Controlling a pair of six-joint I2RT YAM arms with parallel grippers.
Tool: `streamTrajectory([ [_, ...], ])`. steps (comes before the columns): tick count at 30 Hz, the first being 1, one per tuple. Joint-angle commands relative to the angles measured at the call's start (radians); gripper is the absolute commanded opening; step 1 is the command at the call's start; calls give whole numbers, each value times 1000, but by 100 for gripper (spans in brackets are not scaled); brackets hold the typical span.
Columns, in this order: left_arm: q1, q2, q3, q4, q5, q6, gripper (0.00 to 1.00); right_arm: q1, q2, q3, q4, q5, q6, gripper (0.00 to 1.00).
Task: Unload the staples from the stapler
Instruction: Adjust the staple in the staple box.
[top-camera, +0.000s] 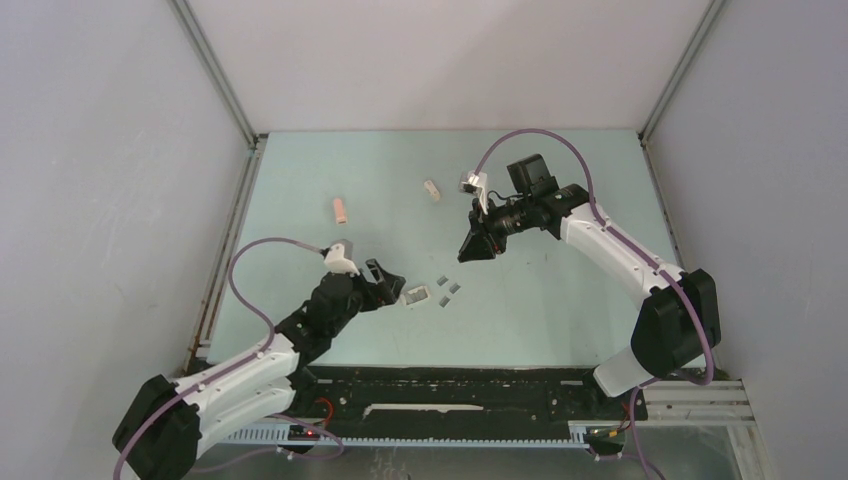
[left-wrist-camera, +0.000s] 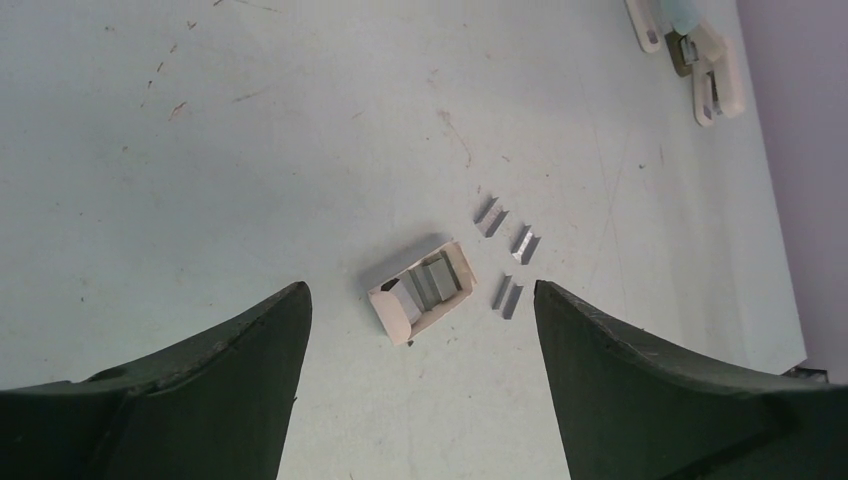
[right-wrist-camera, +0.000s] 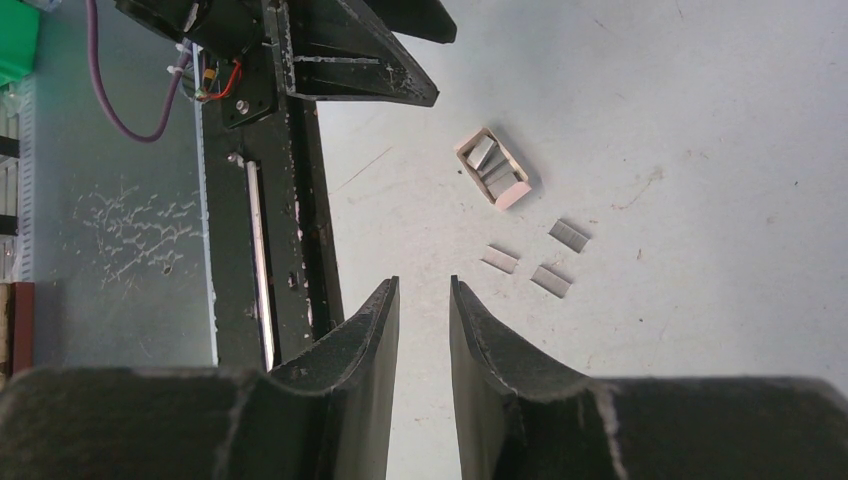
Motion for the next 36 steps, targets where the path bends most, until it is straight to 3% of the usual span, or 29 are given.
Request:
streamTrajectory([
  [1, 6, -31, -43, 60, 17, 11, 87, -7, -10, 3, -4, -17, -15, 34],
  [19, 7, -31, -63, 114, 71, 2, 85, -6, -11, 3, -3, -17, -15, 34],
  [36, -17, -5, -6, 51, 53, 15, 83, -6, -11, 4, -5, -19, -17, 34],
])
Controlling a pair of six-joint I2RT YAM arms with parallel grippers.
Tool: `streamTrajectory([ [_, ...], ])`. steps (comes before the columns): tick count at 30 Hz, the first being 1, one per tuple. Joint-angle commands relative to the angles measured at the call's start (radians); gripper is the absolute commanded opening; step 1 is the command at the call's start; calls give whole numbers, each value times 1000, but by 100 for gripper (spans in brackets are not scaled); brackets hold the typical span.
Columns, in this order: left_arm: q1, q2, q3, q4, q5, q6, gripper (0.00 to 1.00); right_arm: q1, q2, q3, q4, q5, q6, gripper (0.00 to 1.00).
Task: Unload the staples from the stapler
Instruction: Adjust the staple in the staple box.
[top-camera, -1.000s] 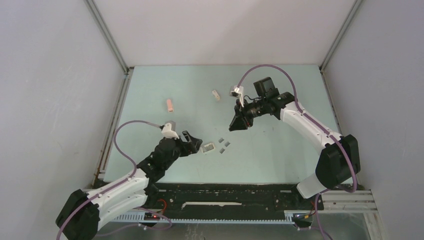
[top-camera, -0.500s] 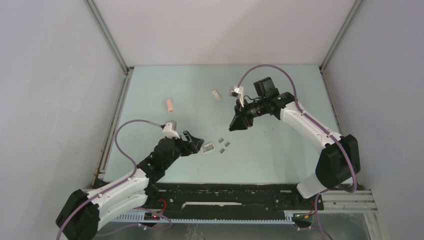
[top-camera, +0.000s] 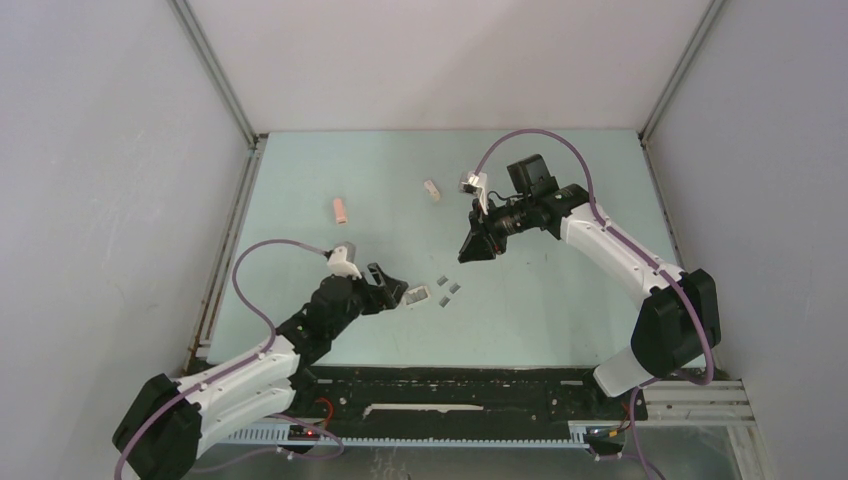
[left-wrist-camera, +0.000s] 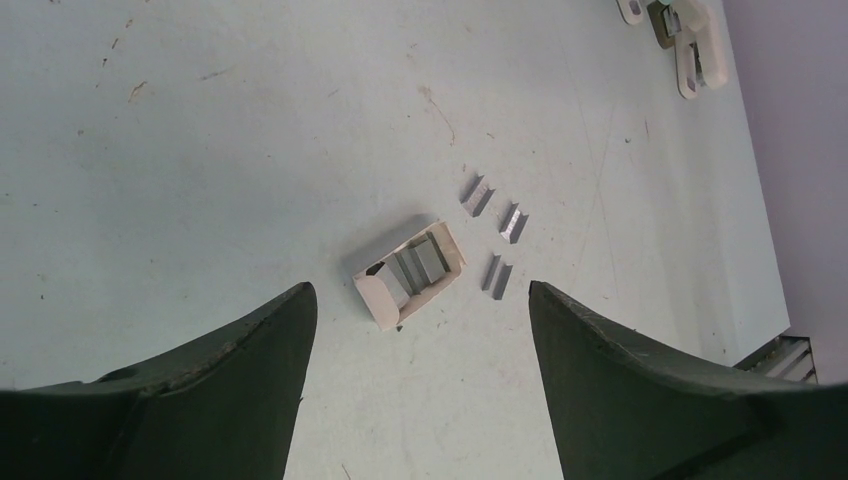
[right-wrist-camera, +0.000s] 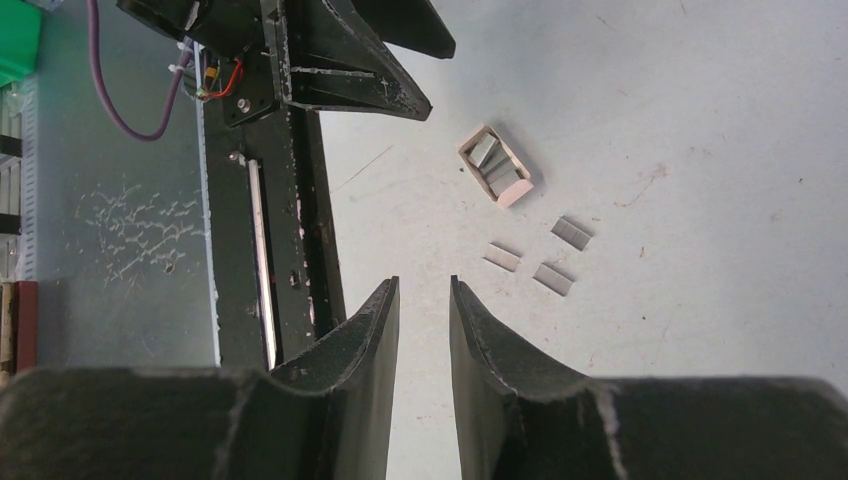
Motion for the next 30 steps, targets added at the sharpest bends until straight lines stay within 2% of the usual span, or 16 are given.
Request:
streamTrajectory([
  [1, -20, -3, 31, -9, -16, 12, 83, -6, -11, 3, 1, -19, -17, 34],
  [10, -47, -9, 41, -24, -45, 45, 83, -5, -12, 2, 1, -19, -17, 34],
  [16, -47, -110, 25, -37, -69, 114, 84, -6, -12, 3, 1, -21, -16, 34],
  [25, -36, -263, -53, 4, -86, 96, 99, -7, -12, 4, 0, -23, -16, 34],
  [30, -14, -248, -76, 39, -53, 53, 100, -6, -12, 3, 0, -23, -17, 34],
])
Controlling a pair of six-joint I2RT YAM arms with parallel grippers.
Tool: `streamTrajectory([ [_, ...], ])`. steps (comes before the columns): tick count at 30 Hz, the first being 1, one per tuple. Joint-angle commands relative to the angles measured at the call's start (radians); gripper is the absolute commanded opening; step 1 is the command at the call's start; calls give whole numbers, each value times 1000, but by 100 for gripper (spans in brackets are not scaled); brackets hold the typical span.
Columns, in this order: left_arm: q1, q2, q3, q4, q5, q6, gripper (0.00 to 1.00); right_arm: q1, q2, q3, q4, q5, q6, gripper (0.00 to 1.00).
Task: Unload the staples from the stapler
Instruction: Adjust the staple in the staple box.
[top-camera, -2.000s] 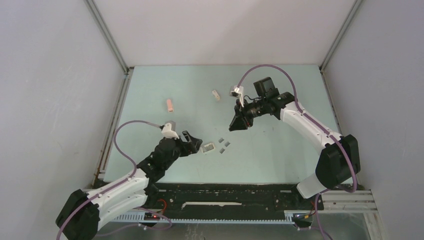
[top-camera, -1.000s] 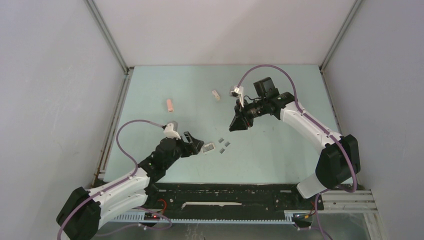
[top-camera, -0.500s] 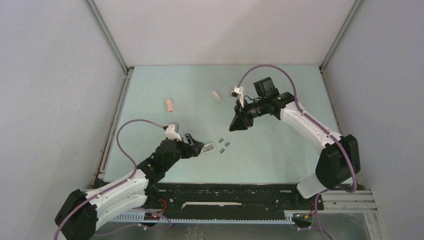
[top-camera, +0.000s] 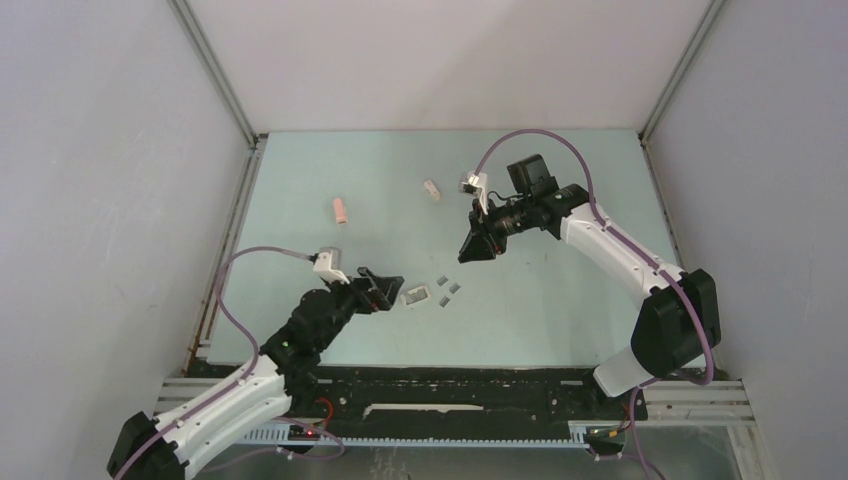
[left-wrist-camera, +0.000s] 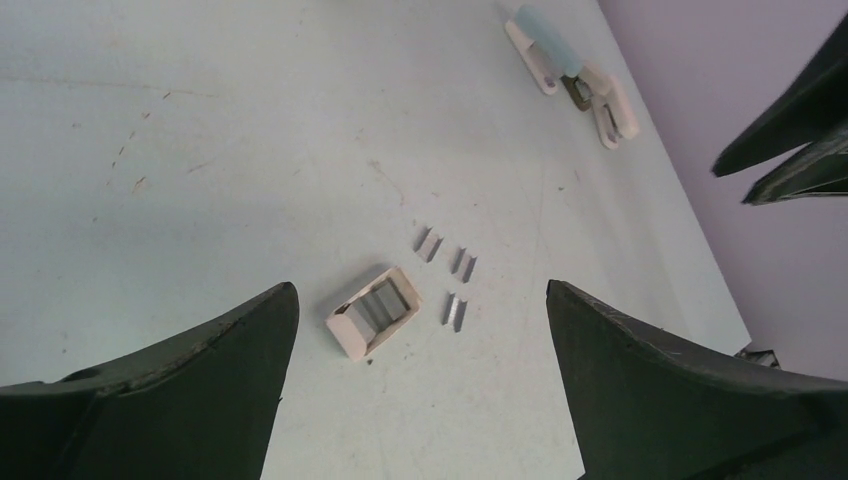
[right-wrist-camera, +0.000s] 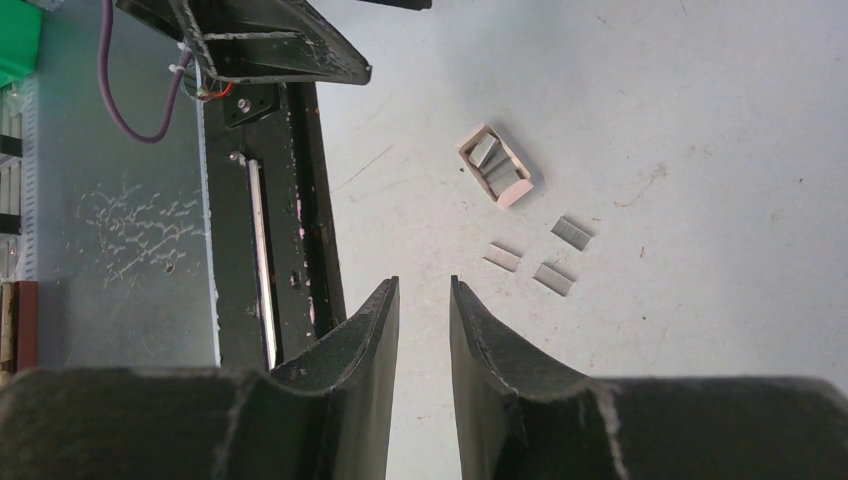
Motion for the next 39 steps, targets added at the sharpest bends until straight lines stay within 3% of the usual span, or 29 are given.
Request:
streamTrajectory([
  [1, 24, 24, -27, 45, 16, -29, 100, -5, -12, 3, 0, -23, -16, 34],
  [27, 29, 223, 67, 22, 56, -88, 97, -4, -11, 3, 0, -22, -16, 34],
  [39, -136, 354, 210, -140, -194, -117, 96, -2, -13, 3, -1, -26, -18, 34],
])
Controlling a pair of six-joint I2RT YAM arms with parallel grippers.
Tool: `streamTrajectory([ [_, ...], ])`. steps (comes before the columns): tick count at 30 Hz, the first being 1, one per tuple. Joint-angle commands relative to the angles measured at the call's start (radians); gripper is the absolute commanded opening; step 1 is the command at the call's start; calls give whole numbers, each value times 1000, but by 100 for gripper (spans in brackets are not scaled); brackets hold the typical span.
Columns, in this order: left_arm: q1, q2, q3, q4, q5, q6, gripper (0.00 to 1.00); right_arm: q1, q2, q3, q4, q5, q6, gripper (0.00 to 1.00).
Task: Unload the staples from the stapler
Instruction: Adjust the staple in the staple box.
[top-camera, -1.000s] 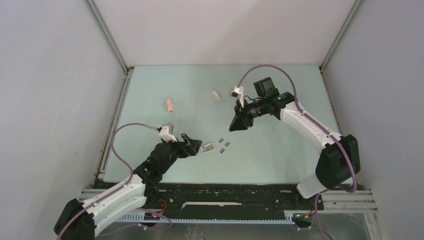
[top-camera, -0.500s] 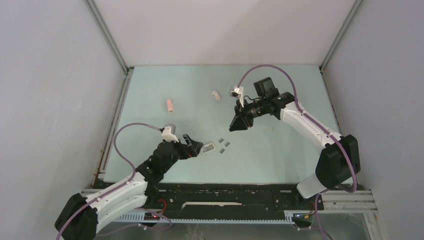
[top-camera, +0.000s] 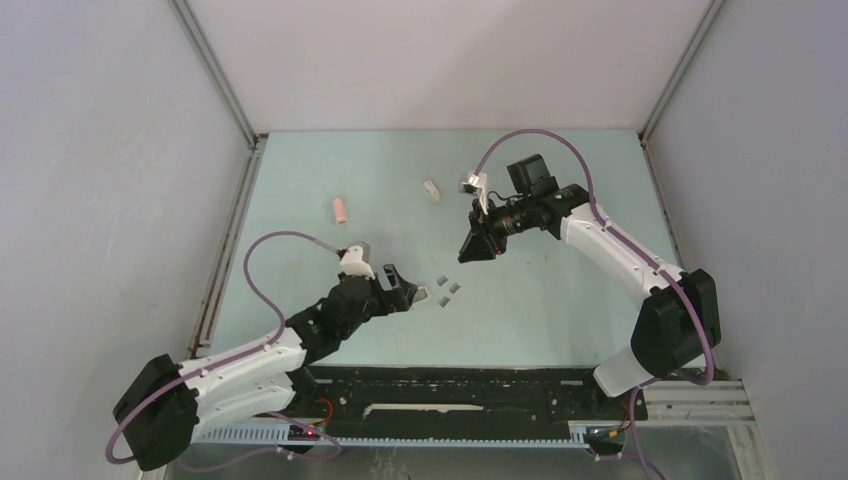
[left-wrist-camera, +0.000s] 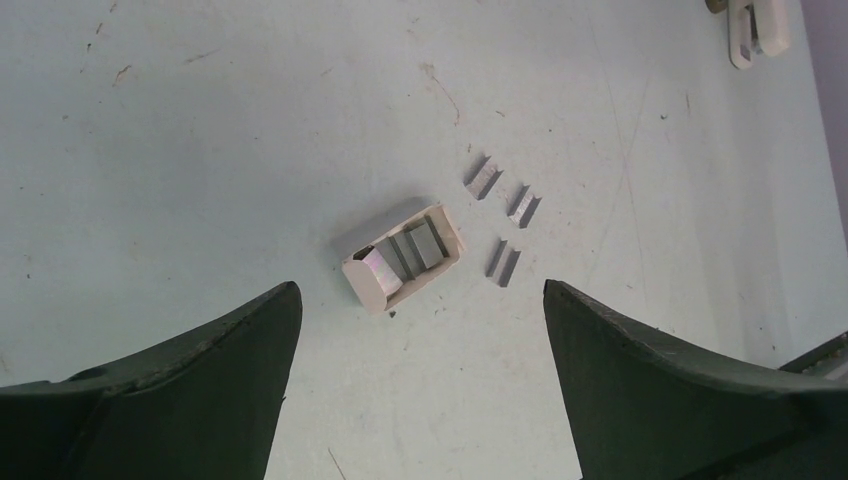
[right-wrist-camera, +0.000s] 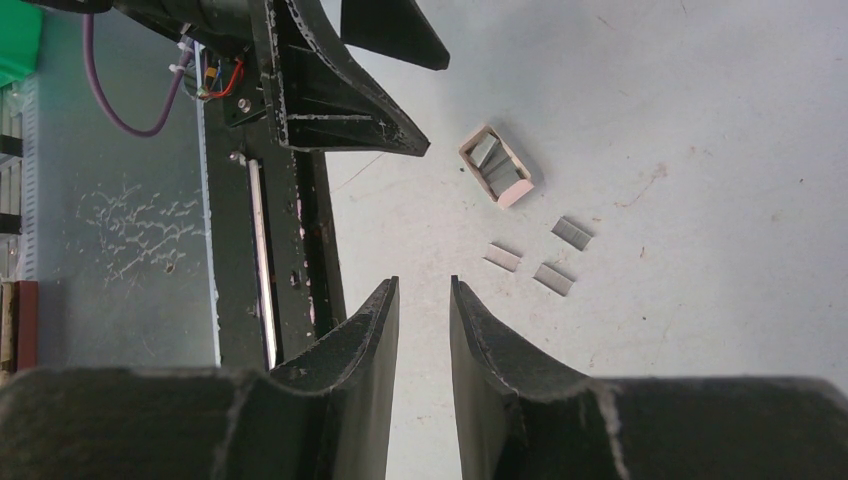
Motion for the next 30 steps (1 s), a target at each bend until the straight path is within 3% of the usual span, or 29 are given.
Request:
streamTrajectory([
  [1, -44, 37, 87, -46, -124, -41, 96, -1, -12, 4, -2, -25, -19, 34],
  [10, -74, 103, 120, -74, -196, -123, 96, 1, -14, 3, -3, -26, -20, 34],
  [30, -74, 126, 129, -69, -172, -150, 96, 0, -15, 3, -3, -27, -21, 34],
])
